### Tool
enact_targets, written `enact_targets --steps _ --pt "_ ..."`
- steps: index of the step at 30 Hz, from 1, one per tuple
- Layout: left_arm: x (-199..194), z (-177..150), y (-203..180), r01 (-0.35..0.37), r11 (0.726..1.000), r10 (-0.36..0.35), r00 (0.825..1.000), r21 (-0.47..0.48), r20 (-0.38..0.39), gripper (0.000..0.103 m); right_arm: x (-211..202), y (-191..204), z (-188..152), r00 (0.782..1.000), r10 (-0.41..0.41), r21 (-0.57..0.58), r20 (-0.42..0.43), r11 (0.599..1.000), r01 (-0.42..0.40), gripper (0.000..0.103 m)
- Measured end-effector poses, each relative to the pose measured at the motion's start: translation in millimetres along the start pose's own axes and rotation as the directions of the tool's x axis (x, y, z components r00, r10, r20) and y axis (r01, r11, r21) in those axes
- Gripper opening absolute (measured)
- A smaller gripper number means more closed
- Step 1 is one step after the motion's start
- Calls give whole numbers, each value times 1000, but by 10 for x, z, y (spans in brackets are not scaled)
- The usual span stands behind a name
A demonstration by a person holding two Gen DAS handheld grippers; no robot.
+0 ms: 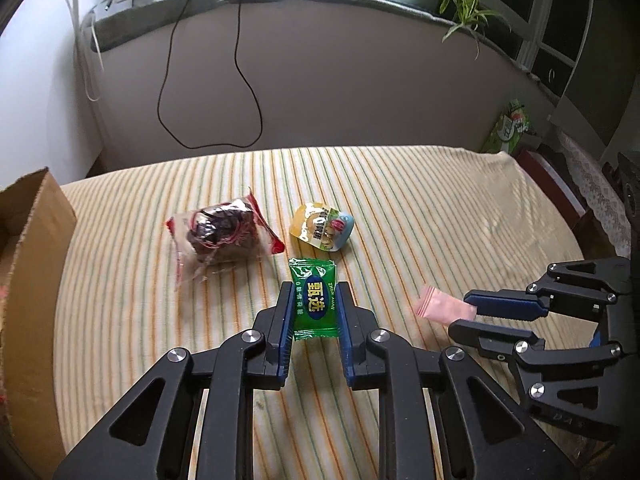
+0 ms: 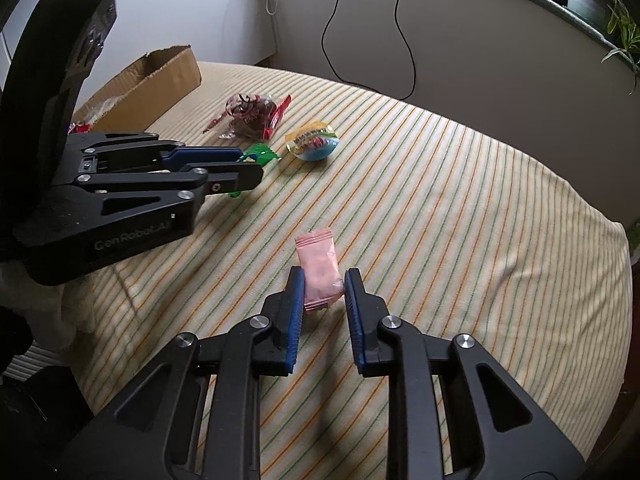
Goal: Organize snacks
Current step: 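Grasp the dark green candy with the left tool while the right tool grasps the pink candy, then carry the dark green candy with the left tool while the right tool carries the pink candy into the box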
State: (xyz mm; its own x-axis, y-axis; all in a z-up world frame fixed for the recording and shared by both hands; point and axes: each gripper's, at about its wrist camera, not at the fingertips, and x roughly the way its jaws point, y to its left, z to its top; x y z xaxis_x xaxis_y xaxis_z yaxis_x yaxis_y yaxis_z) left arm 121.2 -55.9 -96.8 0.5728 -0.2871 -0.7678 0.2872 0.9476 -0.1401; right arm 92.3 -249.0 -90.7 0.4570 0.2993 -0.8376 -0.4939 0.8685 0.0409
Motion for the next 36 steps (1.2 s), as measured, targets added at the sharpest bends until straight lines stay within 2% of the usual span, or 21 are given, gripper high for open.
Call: enact_targets --steps 9,18,27,36 --pt "-339 17 186 -5 999 7 998 -33 62 18 -198 133 120 999 -6 3 54 1000 6 21" --pt "-700 -5 540 -48 995 59 991 -90 123 18 -320 464 407 994 21 -27 110 999 -18 21" --pt "-1017 -59 1085 -104 981 131 979 -165 159 18 -273 856 800 986 80 -51 148 996 -73 21" --pt "-1218 -141 1609 -156 958 200 965 -240 172 18 -41 1331 1243 980 131 -106 149 988 -116 21"
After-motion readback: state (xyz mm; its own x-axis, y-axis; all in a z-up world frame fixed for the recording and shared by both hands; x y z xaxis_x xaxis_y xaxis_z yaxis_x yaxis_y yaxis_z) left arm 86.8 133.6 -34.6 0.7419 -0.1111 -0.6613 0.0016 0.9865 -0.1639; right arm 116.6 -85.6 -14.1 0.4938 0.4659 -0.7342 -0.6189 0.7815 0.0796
